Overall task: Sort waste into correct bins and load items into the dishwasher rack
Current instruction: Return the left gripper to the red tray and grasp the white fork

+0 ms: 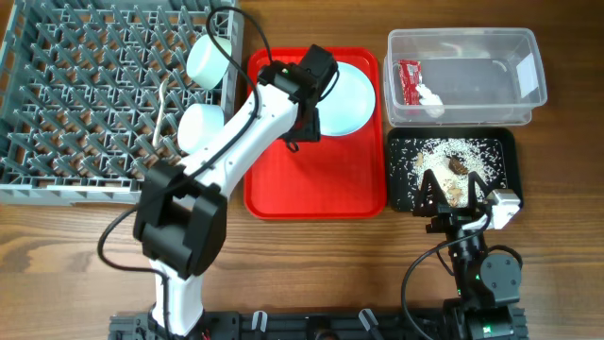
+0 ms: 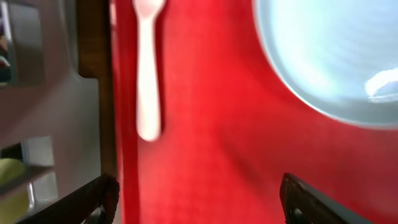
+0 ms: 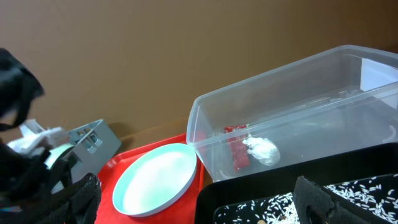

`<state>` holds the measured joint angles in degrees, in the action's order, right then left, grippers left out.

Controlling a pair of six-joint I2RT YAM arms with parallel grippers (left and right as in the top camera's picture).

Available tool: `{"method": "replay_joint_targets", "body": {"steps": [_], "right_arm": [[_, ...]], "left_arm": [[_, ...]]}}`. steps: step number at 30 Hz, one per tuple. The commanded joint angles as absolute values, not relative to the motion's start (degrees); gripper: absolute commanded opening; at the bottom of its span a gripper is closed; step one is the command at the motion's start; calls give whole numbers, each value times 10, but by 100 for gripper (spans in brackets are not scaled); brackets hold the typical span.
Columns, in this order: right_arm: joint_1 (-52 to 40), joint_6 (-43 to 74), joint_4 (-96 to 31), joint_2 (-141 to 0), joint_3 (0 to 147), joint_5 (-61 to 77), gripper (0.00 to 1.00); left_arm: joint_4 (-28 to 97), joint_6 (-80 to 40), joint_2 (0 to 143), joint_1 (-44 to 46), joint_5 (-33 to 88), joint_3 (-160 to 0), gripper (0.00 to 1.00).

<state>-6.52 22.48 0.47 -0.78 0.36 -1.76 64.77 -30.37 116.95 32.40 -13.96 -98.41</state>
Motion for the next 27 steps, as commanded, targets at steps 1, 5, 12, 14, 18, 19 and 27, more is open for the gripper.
{"method": "replay_joint_targets", "body": {"steps": [1, 5, 12, 14, 18, 19, 27], "right_arm": [[-62, 229, 7, -2, 3, -17, 100], [-62, 229, 7, -2, 3, -17, 100], [-62, 229, 7, -2, 3, -17, 100], [-62, 229, 7, -2, 3, -17, 100], [-62, 229, 7, -2, 3, -17, 100], [-62, 229, 7, -2, 3, -17, 100], [-62, 229, 7, -2, 3, -17, 100]], "left_arm": [[641, -321, 1188, 292, -169, -985, 82], [634, -317, 1194, 265, -148, -985, 80], [590, -271, 1226, 234, -113, -985, 82], [578, -272, 1235, 231, -114, -985, 82], [553, -267, 1242, 229, -114, -985, 83], [546, -261, 1243, 229, -114, -985, 82], [512, -257, 1279, 229, -111, -985, 74]]}}
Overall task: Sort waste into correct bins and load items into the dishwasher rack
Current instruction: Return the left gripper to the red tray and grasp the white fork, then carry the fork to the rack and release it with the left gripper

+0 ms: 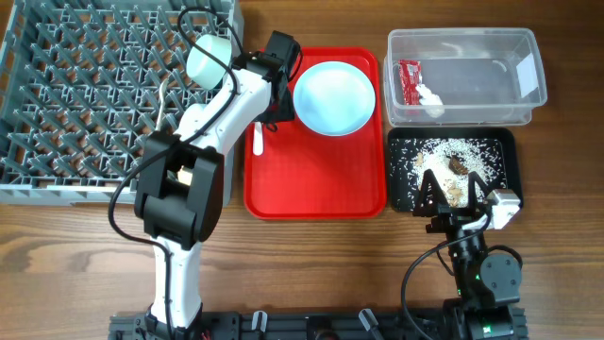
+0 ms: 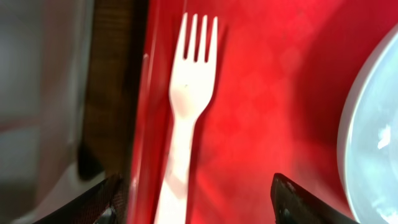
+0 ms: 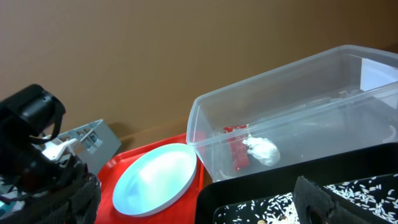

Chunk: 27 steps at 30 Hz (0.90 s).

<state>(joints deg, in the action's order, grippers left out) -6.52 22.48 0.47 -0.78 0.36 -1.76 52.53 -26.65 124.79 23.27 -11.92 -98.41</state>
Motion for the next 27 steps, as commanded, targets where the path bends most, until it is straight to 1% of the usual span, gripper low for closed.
{"method": "replay_joint_targets", "body": {"steps": [1, 3, 6, 7, 8, 9, 10, 11, 17, 23, 27], "right_arm": [[-62, 229, 7, -2, 3, -17, 100], [-62, 229, 7, -2, 3, -17, 100], [-62, 229, 7, -2, 3, -17, 100], [-62, 229, 7, -2, 3, -17, 100], [-62, 229, 7, -2, 3, -17, 100], [-62, 229, 7, -2, 3, -17, 100], [-62, 229, 7, -2, 3, -17, 100], [-62, 229, 7, -2, 3, -17, 100], [-62, 229, 7, -2, 3, -17, 100], [-62, 229, 7, -2, 3, -17, 100], [-62, 229, 7, -2, 3, -17, 100]], "left_arm": [[505, -257, 1287, 229, -105, -985, 74], [498, -257, 1300, 229, -94, -985, 72], [493, -257, 1318, 229, -84, -985, 64], [493, -257, 1322, 229, -84, -985, 54], [493, -257, 1326, 229, -84, -985, 42], [495, -257, 1327, 229, -84, -985, 33], [502, -257, 1327, 229, -84, -985, 13], [506, -257, 1323, 229, -84, -985, 4], [543, -253, 1264, 215, -86, -985, 4], [600, -212, 1131, 189, -91, -985, 4], [632, -186, 1050, 168, -141, -985, 4]]}}
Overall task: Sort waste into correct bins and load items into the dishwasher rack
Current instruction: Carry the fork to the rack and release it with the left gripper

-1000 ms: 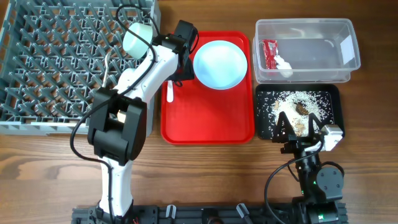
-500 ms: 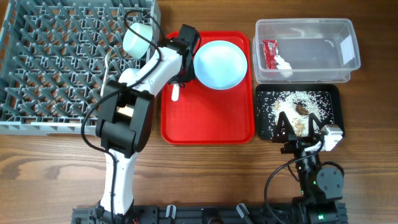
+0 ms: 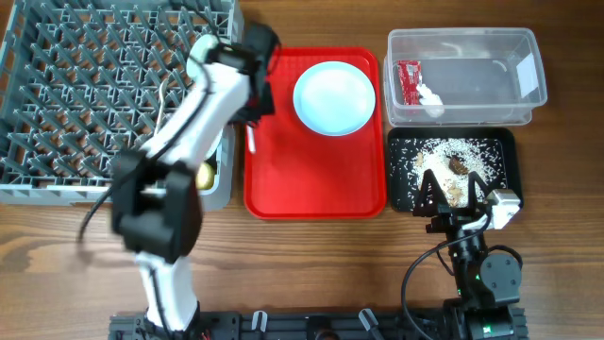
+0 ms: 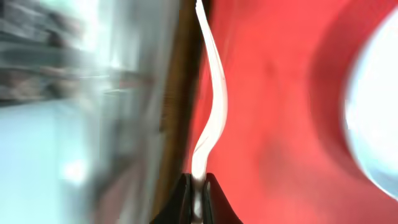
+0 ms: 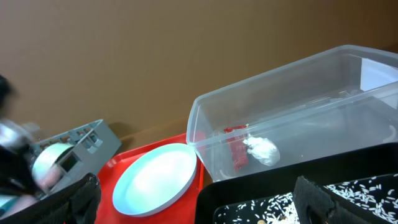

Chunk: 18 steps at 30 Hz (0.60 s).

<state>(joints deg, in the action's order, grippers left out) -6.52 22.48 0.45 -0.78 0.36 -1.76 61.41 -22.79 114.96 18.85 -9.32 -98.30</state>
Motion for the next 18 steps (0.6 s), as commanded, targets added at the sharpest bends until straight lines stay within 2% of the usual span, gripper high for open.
{"method": "replay_joint_targets", "body": {"steps": [1, 5, 9, 18], "right_arm": [[-62, 229, 7, -2, 3, -17, 100], [-62, 229, 7, -2, 3, -17, 100], [-62, 229, 7, -2, 3, -17, 100], [-62, 229, 7, -2, 3, -17, 100]], "left_arm": [[637, -178, 1032, 163, -161, -985, 4], [642, -73, 985, 140, -248, -985, 4], [648, 46, 987, 114, -277, -985, 4], [622, 58, 1064, 23, -235, -985, 4]]}}
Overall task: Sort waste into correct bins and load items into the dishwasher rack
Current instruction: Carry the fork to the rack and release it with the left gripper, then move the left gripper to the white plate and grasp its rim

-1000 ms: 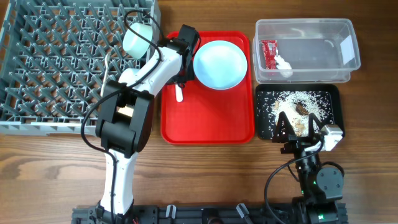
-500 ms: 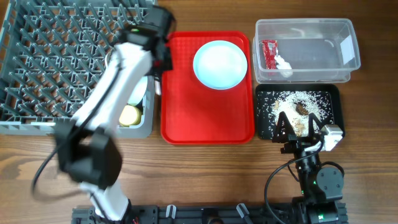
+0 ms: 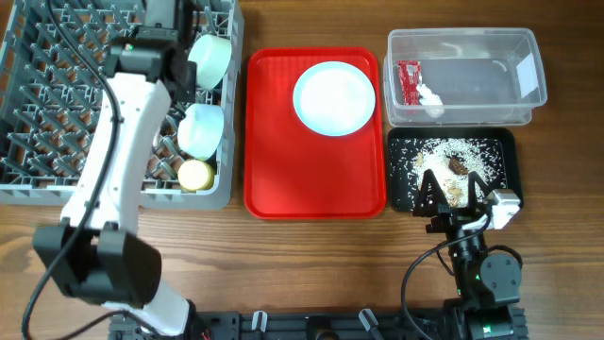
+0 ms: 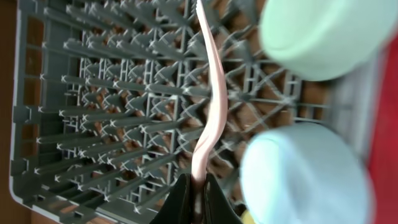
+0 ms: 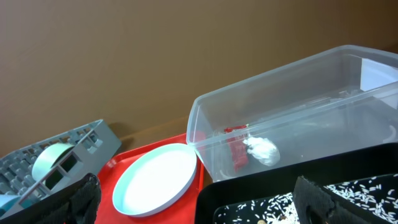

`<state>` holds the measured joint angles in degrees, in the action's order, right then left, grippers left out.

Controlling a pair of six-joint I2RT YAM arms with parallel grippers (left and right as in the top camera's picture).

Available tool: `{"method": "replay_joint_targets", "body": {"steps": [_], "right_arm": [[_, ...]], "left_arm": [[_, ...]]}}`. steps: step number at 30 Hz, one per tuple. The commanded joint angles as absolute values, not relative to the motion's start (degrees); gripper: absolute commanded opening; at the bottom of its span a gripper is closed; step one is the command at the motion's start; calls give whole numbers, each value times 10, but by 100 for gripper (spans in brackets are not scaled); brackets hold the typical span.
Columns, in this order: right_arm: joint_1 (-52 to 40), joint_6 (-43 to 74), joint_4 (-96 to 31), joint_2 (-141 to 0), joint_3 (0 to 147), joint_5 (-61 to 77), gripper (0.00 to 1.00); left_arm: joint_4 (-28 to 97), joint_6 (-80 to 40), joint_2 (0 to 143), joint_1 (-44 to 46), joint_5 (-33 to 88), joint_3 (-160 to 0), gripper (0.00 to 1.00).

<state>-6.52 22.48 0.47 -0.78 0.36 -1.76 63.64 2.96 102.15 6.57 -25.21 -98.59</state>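
My left gripper point(image 4: 198, 200) is shut on the handle of a white plastic fork point(image 4: 212, 93), which is held above the grey dishwasher rack point(image 3: 57, 94). In the overhead view the left gripper point(image 3: 175, 42) is over the rack's right part, beside a mint cup point(image 3: 212, 59) and a light blue cup point(image 3: 201, 130). A pale blue plate point(image 3: 333, 98) lies on the red tray point(image 3: 311, 184). My right gripper point(image 5: 202, 208) is open and holds nothing, low over the front of the black bin point(image 3: 404, 179) of rice scraps.
A clear plastic bin point(image 3: 524, 57) at the back right holds a red wrapper point(image 3: 409, 80) and a crumpled white wad point(image 3: 431, 98). A small yellow item point(image 3: 195, 174) sits in the rack's front right corner. The rack's upright tines stand under the fork.
My left gripper, shut on the fork at the red tray's left edge, has moved left and is over the dishwasher rack, with the fork in it. The right arm has not moved.
My left gripper was open over the tray, between the plate and the fork lying at the tray's left side. Then it was open right above the fork. Then it was shut on the fork at the tray's edge, and now holds it over the rack.
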Motion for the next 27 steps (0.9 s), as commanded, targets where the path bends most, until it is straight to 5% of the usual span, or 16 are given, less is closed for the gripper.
{"method": "replay_joint_targets", "body": {"steps": [1, 11, 14, 23, 27], "right_arm": [[-62, 229, 7, -2, 3, -17, 100], [-62, 229, 7, -2, 3, -17, 100], [-62, 229, 7, -2, 3, -17, 100], [-62, 229, 7, -2, 3, -17, 100], [-62, 229, 7, -2, 3, -17, 100]], "left_arm": [[616, 58, 1075, 11, -219, -985, 4], [619, 90, 1112, -36, -99, -985, 6], [618, 88, 1098, -35, -101, -985, 100], [650, 14, 1024, -30, -80, -990, 100], [634, 6, 955, 14, 79, -990, 100]]}}
